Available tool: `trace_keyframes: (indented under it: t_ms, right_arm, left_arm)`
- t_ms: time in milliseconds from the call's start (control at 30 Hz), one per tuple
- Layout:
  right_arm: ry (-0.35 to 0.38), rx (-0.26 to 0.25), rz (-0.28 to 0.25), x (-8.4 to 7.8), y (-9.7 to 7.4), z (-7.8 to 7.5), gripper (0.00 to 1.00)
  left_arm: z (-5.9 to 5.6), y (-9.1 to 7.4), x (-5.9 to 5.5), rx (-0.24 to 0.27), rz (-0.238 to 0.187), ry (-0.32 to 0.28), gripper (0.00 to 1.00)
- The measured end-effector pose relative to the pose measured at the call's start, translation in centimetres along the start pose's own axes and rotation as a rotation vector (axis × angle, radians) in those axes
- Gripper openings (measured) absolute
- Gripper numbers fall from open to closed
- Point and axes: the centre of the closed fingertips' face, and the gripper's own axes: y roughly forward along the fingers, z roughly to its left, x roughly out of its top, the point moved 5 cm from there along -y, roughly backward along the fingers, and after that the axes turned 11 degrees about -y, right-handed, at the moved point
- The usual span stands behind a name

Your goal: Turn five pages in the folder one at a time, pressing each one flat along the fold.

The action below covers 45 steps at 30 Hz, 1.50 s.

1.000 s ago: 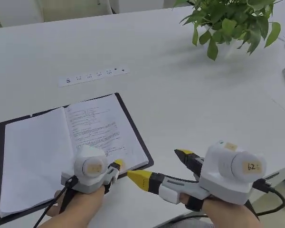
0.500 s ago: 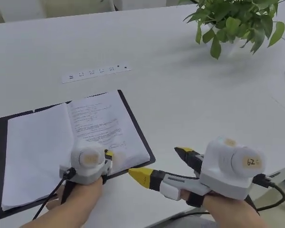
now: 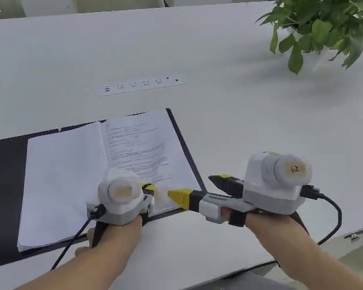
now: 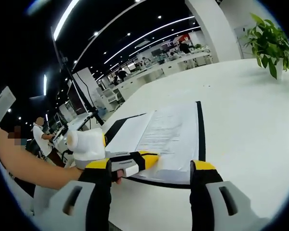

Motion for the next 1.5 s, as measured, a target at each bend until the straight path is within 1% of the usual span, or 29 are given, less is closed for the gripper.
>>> trace_keyframes:
  t_ms: [67, 100, 267, 300, 367, 433, 500, 567, 600, 633, 667, 733, 767, 800, 900, 967, 1033, 1067, 1100, 1133, 1200, 1267, 1333, 1400, 1467, 1500]
  right_arm:
    - [0.027, 0.002, 0.036, -0.5, 0.9, -0.4, 0.59]
    - [0.028, 0.003, 0.033, -0.6, 1.2, -0.5, 0.58]
    - [0.056, 0.006, 0.068, -1.3, 2.7, -1.0, 0.58]
    - [0.060, 0.004, 0.082, -1.5, 2.9, -1.2, 0.58]
    - [0.075, 0.017, 0.086, -1.8, 3.2, -1.0, 0.57]
    - [0.082, 0.018, 0.100, -2.2, 3.5, -1.1, 0.58]
    - [0.101, 0.026, 0.108, -2.5, 3.6, -1.1, 0.55]
    - [0.110, 0.008, 0.104, -2.6, 3.7, -1.4, 0.51]
    - [0.125, 0.000, 0.103, -2.7, 3.7, -1.6, 0.50]
    - [0.177, -0.020, 0.100, -2.9, 3.8, -2.0, 0.50]
    - [0.215, -0.029, 0.100, -3.0, 3.9, -2.2, 0.50]
    - [0.274, -0.019, 0.070, -2.9, 4.0, -2.4, 0.47]
    - [0.290, -0.034, 0.080, -3.1, 4.0, -2.7, 0.47]
    - [0.281, -0.036, 0.082, -3.2, 4.0, -2.9, 0.46]
    - [0.284, -0.028, 0.070, -3.1, 4.1, -2.9, 0.42]
    - [0.278, -0.027, 0.076, -3.0, 4.1, -2.9, 0.34]
    - [0.262, -0.057, 0.075, -3.0, 4.0, -3.3, 0.23]
    - [0.265, -0.073, 0.077, -3.1, 4.0, -3.5, 0.17]
    - [0.267, -0.075, 0.077, -3.1, 3.9, -3.6, 0.12]
    - [0.263, -0.089, 0.076, -3.1, 3.9, -3.7, 0.06]
    - [0.246, -0.106, 0.084, -3.2, 3.8, -3.9, 0.00]
    - [0.253, -0.111, 0.079, -3.2, 3.7, -3.9, 0.00]
    - [0.259, -0.118, 0.076, -3.3, 3.4, -4.1, 0.00]
    - [0.277, -0.110, 0.056, -3.0, 3.1, -4.0, 0.00]
    - [0.281, -0.108, 0.046, -2.8, 2.9, -3.9, 0.00]
    - [0.289, -0.091, 0.029, -2.3, 2.9, -3.6, 0.00]
  left_arm:
    - [0.0, 0.0, 0.0, -0.001, 0.000, -0.004, 0.00]
    - [0.0, 0.1, 0.0, -0.002, 0.001, -0.003, 0.00]
    - [0.0, 0.1, 0.0, -0.003, 0.003, -0.001, 0.00]
    - [0.1, 0.1, 0.1, -0.003, 0.002, -0.003, 0.00]
    - [0.1, 0.2, 0.0, -0.002, 0.000, -0.001, 0.00]
    - [0.1, 0.2, 0.1, -0.002, -0.001, -0.002, 0.00]
    - [0.0, 0.2, 0.1, -0.001, -0.003, 0.000, 0.00]
    - [0.1, 0.3, 0.1, -0.002, -0.003, 0.003, 0.00]
    - [0.0, 0.3, 0.1, -0.002, -0.003, 0.004, 0.00]
    - [0.1, 0.3, 0.1, -0.003, -0.003, 0.004, 0.00]
    - [0.0, 0.3, 0.1, -0.003, -0.003, 0.006, 0.00]
    - [0.1, 0.3, 0.1, -0.003, -0.003, 0.005, 0.00]
    - [0.1, 0.3, 0.1, -0.003, -0.002, 0.005, 0.00]
    - [0.1, 0.3, 0.1, -0.003, -0.001, 0.005, 0.00]
    - [0.1, 0.3, 0.2, -0.003, 0.001, 0.009, 0.00]
    - [0.1, 0.3, 0.2, -0.003, 0.001, 0.008, 0.00]
    - [0.1, 0.3, 0.2, -0.003, 0.001, 0.009, 0.00]
    - [0.1, 0.3, 0.2, -0.002, 0.002, 0.007, 0.00]
    - [0.1, 0.3, 0.2, -0.002, 0.004, 0.003, 0.00]
    - [0.1, 0.3, 0.2, -0.002, 0.006, -0.001, 0.00]
    - [0.0, 0.3, 0.2, -0.007, 0.009, -0.007, 0.01]
    - [0.0, 0.3, 0.3, -0.009, 0.011, 0.000, 0.02]
    - [0.0, 0.2, 0.3, -0.013, 0.013, -0.012, 0.03]
    - [0.1, -0.2, 0.4, -0.011, 0.022, -0.023, 0.04]
    - [0.1, -0.9, 0.4, -0.014, 0.026, -0.025, 0.11]
    - [0.2, -1.3, 0.7, -0.014, 0.010, -0.027, 0.14]
